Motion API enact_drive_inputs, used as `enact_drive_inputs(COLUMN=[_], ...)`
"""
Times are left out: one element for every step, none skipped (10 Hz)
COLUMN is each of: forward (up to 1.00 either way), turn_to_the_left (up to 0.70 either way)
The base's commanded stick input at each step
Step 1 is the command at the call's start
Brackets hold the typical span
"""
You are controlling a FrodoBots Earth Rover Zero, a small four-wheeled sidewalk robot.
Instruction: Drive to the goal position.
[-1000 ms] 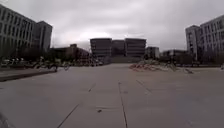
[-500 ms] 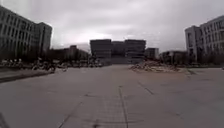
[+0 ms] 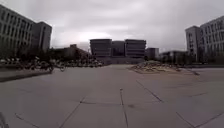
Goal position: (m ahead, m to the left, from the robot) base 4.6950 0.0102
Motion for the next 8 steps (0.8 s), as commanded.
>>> enact_drive_inputs(forward=[0.7, 0.7, 0.7, 0.7, 0.7, 0.7, 0.7, 0.7], turn_to_the_left=[0.0, 0.0, 0.0, 0.0, 0.0, 0.0, 0.0, 0.0])
